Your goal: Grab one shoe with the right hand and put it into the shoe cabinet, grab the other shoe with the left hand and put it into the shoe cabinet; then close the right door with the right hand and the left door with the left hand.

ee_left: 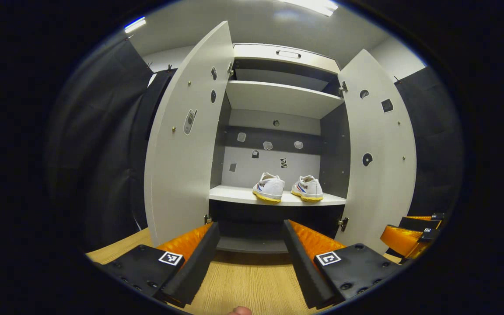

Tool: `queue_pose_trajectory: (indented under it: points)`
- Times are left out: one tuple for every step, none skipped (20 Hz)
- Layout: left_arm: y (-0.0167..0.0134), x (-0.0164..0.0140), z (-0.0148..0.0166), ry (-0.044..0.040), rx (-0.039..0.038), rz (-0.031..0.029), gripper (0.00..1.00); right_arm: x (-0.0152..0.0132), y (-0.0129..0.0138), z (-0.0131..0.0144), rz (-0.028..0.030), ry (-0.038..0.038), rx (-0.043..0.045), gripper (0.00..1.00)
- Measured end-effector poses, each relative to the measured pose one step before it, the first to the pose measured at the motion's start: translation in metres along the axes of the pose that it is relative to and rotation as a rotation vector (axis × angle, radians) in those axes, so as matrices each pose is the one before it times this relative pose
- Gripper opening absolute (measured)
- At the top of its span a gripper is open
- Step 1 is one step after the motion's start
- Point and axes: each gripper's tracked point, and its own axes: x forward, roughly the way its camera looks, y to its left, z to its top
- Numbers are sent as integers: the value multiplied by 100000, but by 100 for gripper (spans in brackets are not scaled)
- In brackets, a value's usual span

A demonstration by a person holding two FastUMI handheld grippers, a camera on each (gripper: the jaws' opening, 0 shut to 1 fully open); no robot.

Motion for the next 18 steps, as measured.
queue_pose_trajectory:
  points:
    - [-112, -78, -400, -124, 884, 915, 95, -36, -84, 276, -51, -183, 634, 89]
    - [31, -122, -209, 294, 317, 409, 95, 16, -262, 463, -176, -307, 292, 89]
    - [-130, -108, -211, 516, -318, -192, 95, -99, -610, 986, -811, -1033, -178, 90]
    - [-92, -104, -185, 153, -232, -323, 95, 52, -823, 1219, -1148, -1677, -277, 90]
    - [133, 50, -71, -480, 248, 316, 95, -7, -864, 1418, -896, -1472, 80, 91]
    - [148, -26, -100, -372, 669, 776, 95, -68, -1009, 1190, -1098, -1145, 256, 92]
    - [29, -106, -66, -264, 243, 250, 95, -17, -1346, 1315, -1633, -1022, -45, 92]
    - [-228, 69, -150, 171, -218, -540, 95, 65, -1670, 1464, -2198, -1454, -407, 92]
    - [-223, 98, -213, 546, -348, -659, 95, 369, -1993, 1828, -2563, -1500, -230, 92]
    - [-131, -71, -180, 500, -418, -428, 95, 490, -1832, 1598, -2260, -850, -281, 92]
    - [-144, 55, -199, 418, -496, -520, 95, 648, -1802, 1583, -2261, -1266, -375, 92]
    - [-169, 41, -6, 130, -446, -518, 95, 737, -1754, 1617, -2543, -1301, -92, 92]
    - [-91, -34, -13, -24, -142, -185, 95, 728, -1609, 1707, -1729, -1770, 139, 92]
    - [48, -23, 1, -15, 23, -9, 95, 825, -1489, 1296, -2139, -1303, 232, 92]
    - [-59, -135, -95, 149, -146, -136, 95, 1088, -1430, 1179, -2621, -1162, 414, 92]
    - [-101, -136, -181, 307, -774, -182, 95, 947, -1024, 951, -1741, -1680, 153, 92]
    - [-332, -159, -41, 192, -782, -994, 95, 948, -811, 726, -1682, -1415, -762, 92]
    - [-124, -180, -8, 74, -134, -184, 91, 875, -621, 349, -1303, -1393, -2021, 92]
